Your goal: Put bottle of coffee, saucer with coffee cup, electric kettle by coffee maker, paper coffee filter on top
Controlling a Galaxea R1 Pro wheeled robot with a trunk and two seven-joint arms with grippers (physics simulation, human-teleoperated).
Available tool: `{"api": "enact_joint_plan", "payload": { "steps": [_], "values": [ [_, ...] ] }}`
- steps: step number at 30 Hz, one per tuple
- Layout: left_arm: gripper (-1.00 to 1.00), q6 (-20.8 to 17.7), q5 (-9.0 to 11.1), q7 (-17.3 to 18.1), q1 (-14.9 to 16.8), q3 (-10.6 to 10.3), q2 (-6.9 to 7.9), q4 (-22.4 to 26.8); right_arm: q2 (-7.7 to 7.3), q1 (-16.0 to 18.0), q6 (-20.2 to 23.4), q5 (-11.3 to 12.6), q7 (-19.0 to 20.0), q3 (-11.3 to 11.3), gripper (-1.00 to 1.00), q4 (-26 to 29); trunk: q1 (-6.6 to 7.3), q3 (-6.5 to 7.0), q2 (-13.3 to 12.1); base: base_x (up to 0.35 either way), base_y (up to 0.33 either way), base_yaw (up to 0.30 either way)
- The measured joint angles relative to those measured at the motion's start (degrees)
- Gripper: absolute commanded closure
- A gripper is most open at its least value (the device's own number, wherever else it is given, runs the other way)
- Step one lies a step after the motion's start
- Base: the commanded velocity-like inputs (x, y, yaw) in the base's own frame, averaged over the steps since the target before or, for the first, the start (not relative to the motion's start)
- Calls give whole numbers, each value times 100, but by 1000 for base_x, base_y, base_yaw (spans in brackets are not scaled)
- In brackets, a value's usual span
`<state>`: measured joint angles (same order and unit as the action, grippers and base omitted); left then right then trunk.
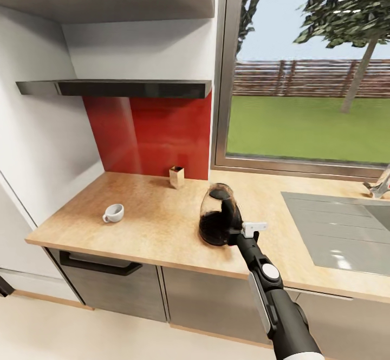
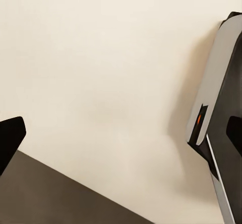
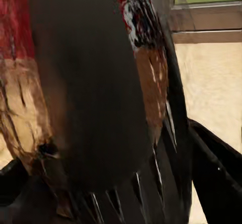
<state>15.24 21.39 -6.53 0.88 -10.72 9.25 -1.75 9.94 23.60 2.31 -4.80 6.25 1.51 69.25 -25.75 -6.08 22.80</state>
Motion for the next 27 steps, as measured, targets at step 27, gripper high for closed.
{"api": "enact_joint_plan", "payload": {
  "steps": [27],
  "values": [
    [-100, -1, 0, -1, 0, 4, 0, -8, 0, -1, -1, 9, -1, 7, 100, 26, 0, 0, 0, 0, 0, 0]
  ]
}}
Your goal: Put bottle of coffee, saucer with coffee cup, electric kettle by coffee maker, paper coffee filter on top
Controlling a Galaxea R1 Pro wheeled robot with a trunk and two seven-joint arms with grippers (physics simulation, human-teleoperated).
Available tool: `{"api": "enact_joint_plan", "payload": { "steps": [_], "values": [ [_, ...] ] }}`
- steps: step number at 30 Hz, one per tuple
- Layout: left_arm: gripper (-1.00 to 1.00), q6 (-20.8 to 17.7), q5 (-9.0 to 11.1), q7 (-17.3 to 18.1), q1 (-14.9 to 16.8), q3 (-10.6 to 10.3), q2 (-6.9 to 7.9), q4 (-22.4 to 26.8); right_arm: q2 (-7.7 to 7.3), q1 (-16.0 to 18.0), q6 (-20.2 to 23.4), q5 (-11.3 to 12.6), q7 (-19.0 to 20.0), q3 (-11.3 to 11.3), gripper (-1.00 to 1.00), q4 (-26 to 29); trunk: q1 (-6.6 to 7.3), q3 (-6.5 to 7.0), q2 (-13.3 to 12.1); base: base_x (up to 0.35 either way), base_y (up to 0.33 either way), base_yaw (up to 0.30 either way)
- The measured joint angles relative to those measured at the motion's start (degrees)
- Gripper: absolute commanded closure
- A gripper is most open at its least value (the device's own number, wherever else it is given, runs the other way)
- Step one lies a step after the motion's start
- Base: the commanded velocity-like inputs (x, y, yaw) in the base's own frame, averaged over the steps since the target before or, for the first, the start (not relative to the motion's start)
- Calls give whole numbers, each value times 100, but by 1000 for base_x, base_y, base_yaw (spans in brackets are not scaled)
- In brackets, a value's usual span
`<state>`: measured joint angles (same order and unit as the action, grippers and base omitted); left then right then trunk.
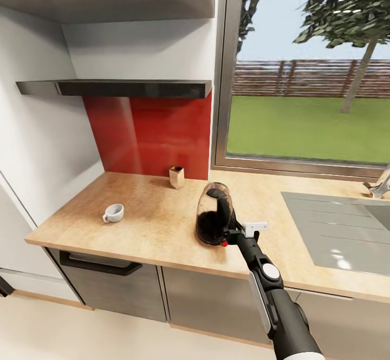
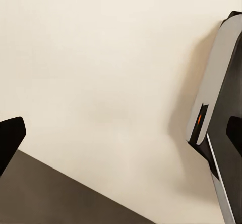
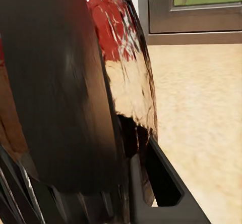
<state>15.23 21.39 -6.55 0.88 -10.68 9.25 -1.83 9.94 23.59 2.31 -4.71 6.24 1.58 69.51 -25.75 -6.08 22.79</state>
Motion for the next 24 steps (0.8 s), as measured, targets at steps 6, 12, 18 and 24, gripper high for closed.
{"api": "enact_joint_plan", "payload": {
  "steps": [6, 12, 18, 24],
  "values": [
    [-100, 0, 0, 1, 0, 0, 0, -7, -1, 0, 7, 4, 5, 10, 100, 79, 0, 0, 0, 0, 0, 0],
    [-100, 0, 0, -4, -1, 0, 32, -8, -56, 0, 41, 1, -4, 34, 100, 263, 0, 0, 0, 0, 0, 0],
    [-100, 8, 2, -3, -1, 0, 36, 2, -79, 1, 62, -2, -21, 266, 100, 739, 0, 1, -1, 0, 0, 0],
    [-100, 23, 9, -5, -2, 3, 34, 9, -167, 0, 72, -8, -32, 1001, 100, 1050, 0, 0, 0, 0, 0, 0]
  ]
}}
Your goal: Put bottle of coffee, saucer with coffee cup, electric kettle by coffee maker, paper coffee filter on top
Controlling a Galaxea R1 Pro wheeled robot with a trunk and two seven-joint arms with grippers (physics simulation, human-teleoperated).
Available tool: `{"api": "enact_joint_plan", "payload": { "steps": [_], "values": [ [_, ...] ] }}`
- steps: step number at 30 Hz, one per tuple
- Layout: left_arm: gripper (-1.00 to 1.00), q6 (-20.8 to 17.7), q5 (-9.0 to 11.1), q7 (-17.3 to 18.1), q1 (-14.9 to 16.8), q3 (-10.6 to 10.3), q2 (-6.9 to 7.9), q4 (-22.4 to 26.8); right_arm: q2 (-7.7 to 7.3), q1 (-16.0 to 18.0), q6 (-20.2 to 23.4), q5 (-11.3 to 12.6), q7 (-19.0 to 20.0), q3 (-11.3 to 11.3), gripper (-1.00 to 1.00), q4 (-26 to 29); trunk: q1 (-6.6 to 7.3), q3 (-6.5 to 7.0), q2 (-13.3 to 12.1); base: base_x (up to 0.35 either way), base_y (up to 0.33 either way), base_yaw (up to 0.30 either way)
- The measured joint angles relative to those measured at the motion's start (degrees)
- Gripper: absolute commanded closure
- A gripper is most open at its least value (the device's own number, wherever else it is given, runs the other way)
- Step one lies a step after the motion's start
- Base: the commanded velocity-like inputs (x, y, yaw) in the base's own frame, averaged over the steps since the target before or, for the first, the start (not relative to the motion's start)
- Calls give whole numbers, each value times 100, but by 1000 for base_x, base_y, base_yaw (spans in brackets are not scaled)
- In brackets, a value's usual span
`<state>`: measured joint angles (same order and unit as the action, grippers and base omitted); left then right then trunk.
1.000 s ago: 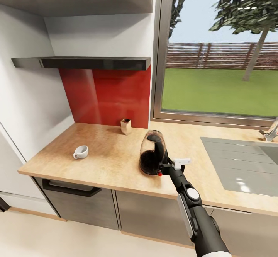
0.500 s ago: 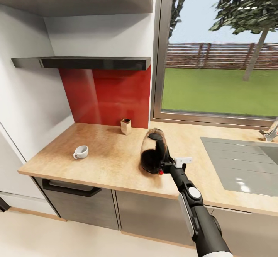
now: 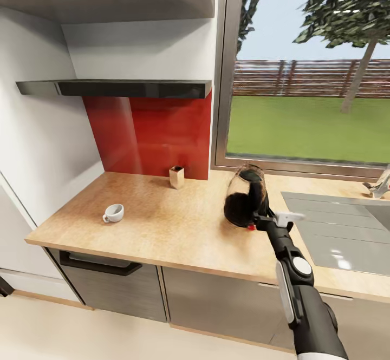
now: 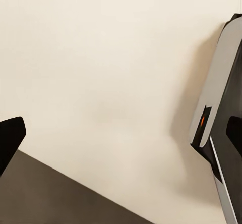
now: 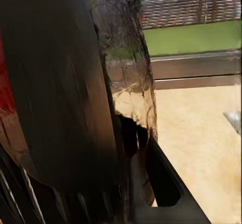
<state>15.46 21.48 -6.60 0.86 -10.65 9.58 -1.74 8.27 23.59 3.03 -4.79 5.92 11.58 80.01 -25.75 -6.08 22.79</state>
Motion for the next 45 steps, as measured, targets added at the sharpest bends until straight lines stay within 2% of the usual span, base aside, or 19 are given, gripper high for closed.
{"api": "enact_joint_plan", "payload": {
  "steps": [3, 13, 15, 17, 20, 24, 25, 26, 27, 28, 30, 31, 32, 33, 34, 37, 39, 41, 45],
  "values": [
    [-100, -3, -24, 7, -1, -9, -24, 6, -16, -1, -3, 3, 2, 152, 100, 105, 0, 0, 0, 0, 0, 0],
    [-100, 1, -60, 9, 2, -31, 12, 8, -28, 66, 103, -9, -37, 170, 100, 213, 0, 0, 0, 0, 0, 0],
    [-100, 10, -61, 9, 2, -35, 14, 8, -83, 193, 579, -10, -47, 174, 100, 409, 0, 0, 0, 0, 0, 0],
    [-100, 14, -49, 9, 2, -28, 18, 8, -295, 352, 1335, -15, -16, 174, 100, 540, 0, 0, -1, 0, 0, 0],
    [-100, 28, -20, 9, 2, -18, 19, 11, -553, 458, 1740, 14, 118, 164, 100, 582, 0, 0, -1, 0, 0, 0],
    [-100, 40, -40, 16, 3, -19, 20, 21, -879, 534, 1853, 55, 1321, 161, 100, 593, 0, 0, 0, 0, 0, 0],
    [-100, 45, -46, 18, 8, -20, 19, 26, -956, 541, 1867, 48, 1786, 160, 100, 593, 0, -1, 0, 0, 0, 0],
    [-100, 47, -48, 19, 10, -21, 19, 27, -989, 544, 1882, 71, 2101, 157, 100, 595, 0, -1, 0, 0, 0, 0],
    [-100, 56, -50, 20, 11, -20, 19, 32, -1024, 548, 1880, 8, 2615, 165, 100, 585, 0, -1, -1, 0, 0, 0],
    [-100, 64, -51, 21, 13, -21, 19, 34, -1038, 548, 1912, 59, 3123, 148, 100, 582, 0, -1, 0, 0, 0, 0],
    [-100, 68, -55, 21, 12, -21, 19, 37, -1044, 550, 1903, 122, 3472, 169, 100, 589, 0, 0, -1, 0, 0, 0],
    [-100, 69, -55, 21, 15, -23, 19, 37, -1045, 550, 1913, 296, 3717, 165, 100, 595, 0, 0, 0, 0, 0, 0],
    [-100, 71, -59, 27, 19, -27, 17, 40, -1051, 552, 1912, 678, 4188, 174, 100, 596, -1, -1, -2, 0, 0, 0],
    [-100, 75, -60, 29, 21, -29, 15, 37, -1048, 553, 2026, 954, 4498, 170, 100, 612, 1, 0, 3, 0, 0, 0],
    [-100, 75, -60, 29, 20, -28, 13, 39, -1058, 552, 2039, 919, 4438, 175, 100, 601, 0, -1, 0, 0, 0, 0],
    [-100, 70, -61, 30, 27, -29, 5, 40, -1192, 553, 2101, 969, 4579, 182, 100, 600, 0, -1, 0, 0, 0, 0],
    [-100, 70, -61, 30, 28, -28, 4, 40, -1370, 553, 2091, 968, 4606, 189, 100, 604, 0, -1, 0, 0, 0, 0],
    [-100, 70, -60, 30, 30, -29, 2, 40, -1485, 553, 2093, 979, 4614, 191, 100, 608, 0, -1, 0, 0, 0, 0],
    [-100, 70, -60, 30, 41, -29, 1, 39, -1517, 552, 2112, 996, 4617, 183, 100, 611, 0, 11, 0, 0, 0, -105]
  ]
}}
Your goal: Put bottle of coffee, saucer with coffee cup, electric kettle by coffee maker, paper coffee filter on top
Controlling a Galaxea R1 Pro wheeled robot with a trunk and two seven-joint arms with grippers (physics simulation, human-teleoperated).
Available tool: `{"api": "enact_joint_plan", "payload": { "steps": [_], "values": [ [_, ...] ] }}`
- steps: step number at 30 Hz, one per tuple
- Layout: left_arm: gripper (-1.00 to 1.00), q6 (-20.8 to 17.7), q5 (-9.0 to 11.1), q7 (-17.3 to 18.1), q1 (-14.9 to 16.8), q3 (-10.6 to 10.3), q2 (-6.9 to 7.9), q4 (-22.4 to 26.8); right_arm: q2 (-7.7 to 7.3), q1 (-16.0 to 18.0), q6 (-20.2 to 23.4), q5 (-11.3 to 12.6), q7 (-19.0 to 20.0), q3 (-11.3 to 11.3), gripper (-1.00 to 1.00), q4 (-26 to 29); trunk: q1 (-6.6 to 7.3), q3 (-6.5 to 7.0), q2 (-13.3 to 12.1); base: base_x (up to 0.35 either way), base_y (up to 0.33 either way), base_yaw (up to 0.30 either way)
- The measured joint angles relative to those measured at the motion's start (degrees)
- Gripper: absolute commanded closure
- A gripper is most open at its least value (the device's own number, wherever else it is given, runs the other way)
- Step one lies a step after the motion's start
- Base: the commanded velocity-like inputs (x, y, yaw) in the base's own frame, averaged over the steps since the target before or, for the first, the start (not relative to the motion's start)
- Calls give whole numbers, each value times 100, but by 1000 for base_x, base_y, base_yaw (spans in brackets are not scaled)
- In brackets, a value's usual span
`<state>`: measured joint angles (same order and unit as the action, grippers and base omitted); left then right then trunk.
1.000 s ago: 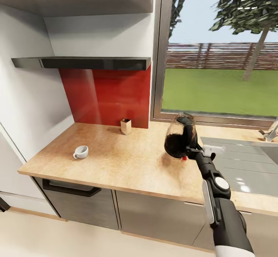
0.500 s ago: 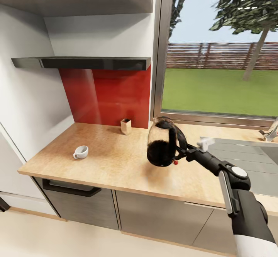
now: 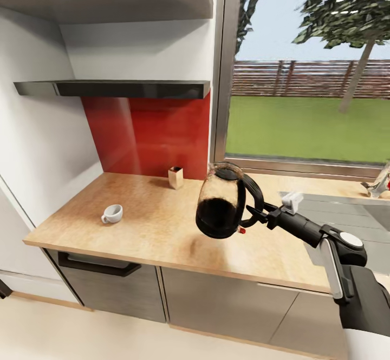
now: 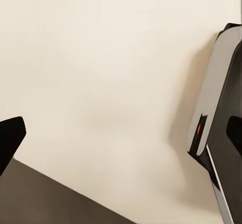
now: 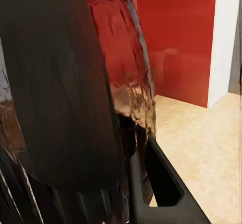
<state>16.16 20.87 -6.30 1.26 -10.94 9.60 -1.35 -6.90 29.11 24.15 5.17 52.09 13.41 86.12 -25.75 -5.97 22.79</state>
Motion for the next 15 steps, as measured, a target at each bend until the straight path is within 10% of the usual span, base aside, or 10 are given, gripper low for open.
{"api": "enact_joint_plan", "payload": {
  "steps": [15],
  "values": [
    [-100, -19, 0, -16, 41, 7, -1, 0, 1, 1, 4, -3, 1, -7, 100, -7, -2, 53, 0, -58, -95, -138]
  ]
}}
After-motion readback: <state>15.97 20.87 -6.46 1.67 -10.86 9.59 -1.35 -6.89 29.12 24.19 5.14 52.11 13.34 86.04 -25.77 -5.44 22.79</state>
